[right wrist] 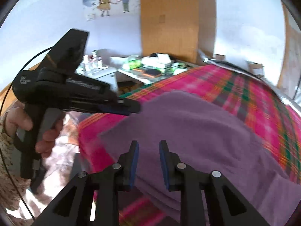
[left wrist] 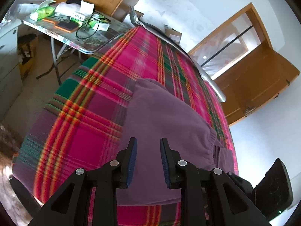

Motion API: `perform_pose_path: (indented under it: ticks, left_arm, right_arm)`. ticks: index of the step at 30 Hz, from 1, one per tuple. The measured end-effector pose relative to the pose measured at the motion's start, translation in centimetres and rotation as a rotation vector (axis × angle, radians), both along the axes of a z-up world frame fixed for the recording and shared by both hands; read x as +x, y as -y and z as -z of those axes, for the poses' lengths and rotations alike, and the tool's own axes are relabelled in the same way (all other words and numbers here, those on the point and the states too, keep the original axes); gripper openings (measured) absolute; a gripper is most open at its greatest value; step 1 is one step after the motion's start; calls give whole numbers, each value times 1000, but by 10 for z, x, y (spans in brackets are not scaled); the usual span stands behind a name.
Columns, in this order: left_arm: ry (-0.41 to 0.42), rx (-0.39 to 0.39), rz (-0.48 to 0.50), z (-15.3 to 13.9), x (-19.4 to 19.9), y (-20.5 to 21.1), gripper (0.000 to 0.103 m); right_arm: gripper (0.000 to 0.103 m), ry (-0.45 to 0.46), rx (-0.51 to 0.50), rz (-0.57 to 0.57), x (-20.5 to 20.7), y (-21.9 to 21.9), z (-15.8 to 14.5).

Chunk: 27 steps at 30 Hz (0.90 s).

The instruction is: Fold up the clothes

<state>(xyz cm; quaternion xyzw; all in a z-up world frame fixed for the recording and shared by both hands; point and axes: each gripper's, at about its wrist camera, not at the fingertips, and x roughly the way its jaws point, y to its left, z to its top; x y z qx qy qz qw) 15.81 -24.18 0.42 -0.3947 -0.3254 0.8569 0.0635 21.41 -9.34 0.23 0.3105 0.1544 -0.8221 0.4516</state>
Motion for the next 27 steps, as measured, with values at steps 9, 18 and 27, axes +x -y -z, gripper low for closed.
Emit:
perform_pose_path:
  ticks: [9, 18, 27]
  left_arm:
    - [24, -4, 4, 9, -4, 18, 26]
    - [39, 68, 57, 22, -27, 28, 26]
    - [57, 179, 115, 32, -62, 35, 41]
  right_arm:
    - [37, 18, 46, -107, 24, 56, 25]
    - [38, -6, 103, -63, 30, 72, 38]
    - [38, -57, 125, -52, 39, 76, 40]
